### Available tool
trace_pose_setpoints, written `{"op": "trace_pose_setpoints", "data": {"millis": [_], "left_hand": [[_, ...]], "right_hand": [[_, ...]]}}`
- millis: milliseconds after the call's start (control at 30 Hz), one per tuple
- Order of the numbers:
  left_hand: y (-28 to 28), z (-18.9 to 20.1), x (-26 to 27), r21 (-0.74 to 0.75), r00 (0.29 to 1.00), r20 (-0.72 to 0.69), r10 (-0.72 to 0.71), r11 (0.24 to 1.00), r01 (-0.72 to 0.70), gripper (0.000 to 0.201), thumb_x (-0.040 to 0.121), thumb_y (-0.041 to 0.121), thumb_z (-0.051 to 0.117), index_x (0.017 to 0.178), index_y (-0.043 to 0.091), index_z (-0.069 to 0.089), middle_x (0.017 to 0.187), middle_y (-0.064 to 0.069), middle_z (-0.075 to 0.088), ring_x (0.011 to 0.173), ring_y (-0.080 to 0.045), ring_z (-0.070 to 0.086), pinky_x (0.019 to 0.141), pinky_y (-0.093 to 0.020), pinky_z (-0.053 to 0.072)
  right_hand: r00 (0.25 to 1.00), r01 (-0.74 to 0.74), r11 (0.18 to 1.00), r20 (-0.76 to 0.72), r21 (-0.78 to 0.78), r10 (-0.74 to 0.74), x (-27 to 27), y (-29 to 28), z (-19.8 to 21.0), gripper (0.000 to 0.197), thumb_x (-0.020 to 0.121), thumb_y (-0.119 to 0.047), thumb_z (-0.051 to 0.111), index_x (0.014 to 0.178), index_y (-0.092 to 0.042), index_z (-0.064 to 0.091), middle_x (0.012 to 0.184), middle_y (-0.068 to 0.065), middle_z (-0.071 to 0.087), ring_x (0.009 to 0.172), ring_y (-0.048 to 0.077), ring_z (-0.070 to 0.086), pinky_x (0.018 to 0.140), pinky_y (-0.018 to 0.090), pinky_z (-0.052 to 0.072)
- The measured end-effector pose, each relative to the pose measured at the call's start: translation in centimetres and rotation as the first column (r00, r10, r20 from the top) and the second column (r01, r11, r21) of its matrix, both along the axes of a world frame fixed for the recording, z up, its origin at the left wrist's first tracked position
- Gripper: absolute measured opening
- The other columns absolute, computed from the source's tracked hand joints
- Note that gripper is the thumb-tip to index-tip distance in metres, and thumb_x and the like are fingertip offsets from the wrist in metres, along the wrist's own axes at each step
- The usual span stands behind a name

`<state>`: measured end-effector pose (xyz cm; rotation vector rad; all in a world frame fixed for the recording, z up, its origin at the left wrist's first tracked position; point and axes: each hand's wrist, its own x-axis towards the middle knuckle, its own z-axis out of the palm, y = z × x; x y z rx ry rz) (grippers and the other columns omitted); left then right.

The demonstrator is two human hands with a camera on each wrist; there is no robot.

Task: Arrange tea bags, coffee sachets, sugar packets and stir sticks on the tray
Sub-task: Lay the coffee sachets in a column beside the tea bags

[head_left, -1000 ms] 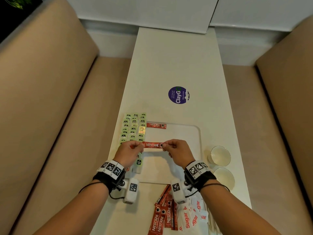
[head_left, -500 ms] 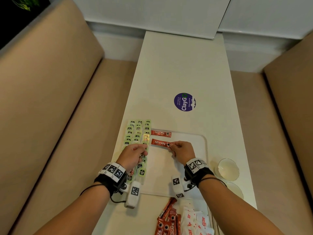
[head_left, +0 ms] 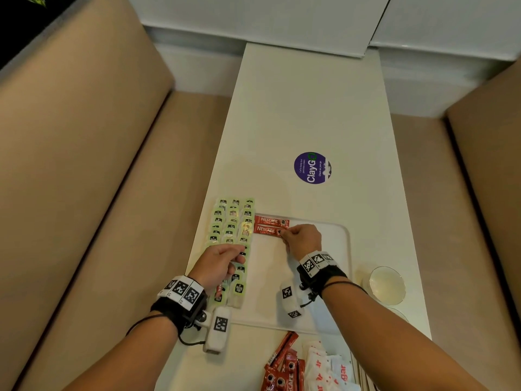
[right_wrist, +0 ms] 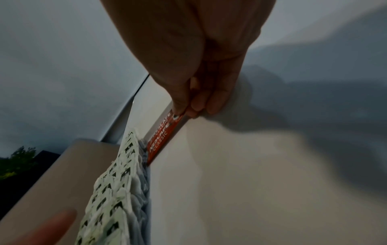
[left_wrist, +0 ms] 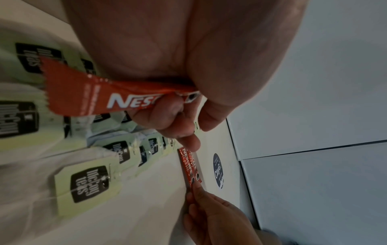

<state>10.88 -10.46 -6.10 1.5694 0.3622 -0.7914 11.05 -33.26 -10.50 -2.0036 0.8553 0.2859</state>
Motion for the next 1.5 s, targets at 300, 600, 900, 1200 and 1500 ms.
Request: {"op": "trace_pose_setpoints", "data": {"millis": [300, 600, 900, 1200, 1500], "left_hand": [[0.3, 0.1, -0.3, 0.006, 0.999, -0.009, -0.033, 0.999, 0.033, 0.021, 0.102, 0.014, 0.052, 0.109, 0.012, 0.072, 0.084, -0.005, 0.067, 0.055, -0.010, 0.045, 0.047, -0.019, 0.035], [0.0, 0.1, -0.3, -0.065, 0.999, -0.041, 0.026, 0.997, -0.029, 0.027, 0.100, 0.001, 0.046, 0.113, 0.007, 0.068, 0.084, -0.010, 0.068, 0.058, -0.014, 0.055, 0.046, -0.021, 0.039], [-1.5, 1.4, -0.8, -0.319, 0.953, -0.066, 0.297, 0.898, -0.302, 0.030, 0.109, 0.013, 0.030, 0.119, 0.007, 0.057, 0.108, -0.020, 0.074, 0.110, -0.037, 0.067, 0.098, -0.046, 0.050], [-2.7, 2.5, -1.8, -0.410, 0.935, -0.080, 0.347, 0.843, -0.348, 0.042, 0.111, 0.035, 0.025, 0.129, 0.008, 0.051, 0.119, -0.012, 0.072, 0.119, -0.029, 0.064, 0.103, -0.050, 0.048], [-1.5, 1.8, -3.1, -0.084, 0.988, 0.157, -0.014, 0.996, 0.027, 0.011, 0.099, 0.015, 0.061, 0.102, 0.012, 0.071, 0.086, -0.005, 0.070, 0.078, -0.020, 0.063, 0.061, -0.026, 0.049]], "right_hand": [[0.998, -0.059, 0.996, -0.030, -0.074, 0.056, 0.2, -0.3, 0.0, 0.021, 0.089, -0.032, 0.073, 0.080, -0.015, 0.081, 0.071, 0.002, 0.074, 0.073, 0.020, 0.070, 0.074, 0.029, 0.056], [1.000, 0.019, 0.998, -0.017, -0.063, -0.020, -0.8, -0.4, 0.9, 0.030, 0.086, -0.040, 0.076, 0.072, -0.013, 0.075, 0.070, 0.004, 0.073, 0.072, 0.022, 0.069, 0.071, 0.031, 0.057], [0.938, -0.324, 0.930, 0.189, 0.175, 0.291, -5.5, 2.5, 4.1, 0.026, 0.094, -0.043, 0.068, 0.089, -0.019, 0.076, 0.076, -0.004, 0.075, 0.066, 0.009, 0.070, 0.068, 0.024, 0.058], [0.867, -0.489, 0.807, 0.283, 0.331, 0.410, -7.4, 4.8, 6.1, 0.028, 0.084, -0.025, 0.082, 0.109, -0.024, 0.070, 0.090, -0.004, 0.071, 0.070, 0.005, 0.062, 0.068, 0.021, 0.052], [0.899, -0.394, 0.892, 0.294, 0.221, 0.324, -8.6, 2.1, 6.7, 0.028, 0.087, -0.015, 0.078, 0.113, -0.023, 0.072, 0.091, -0.007, 0.070, 0.070, 0.000, 0.061, 0.073, 0.017, 0.051]]}}
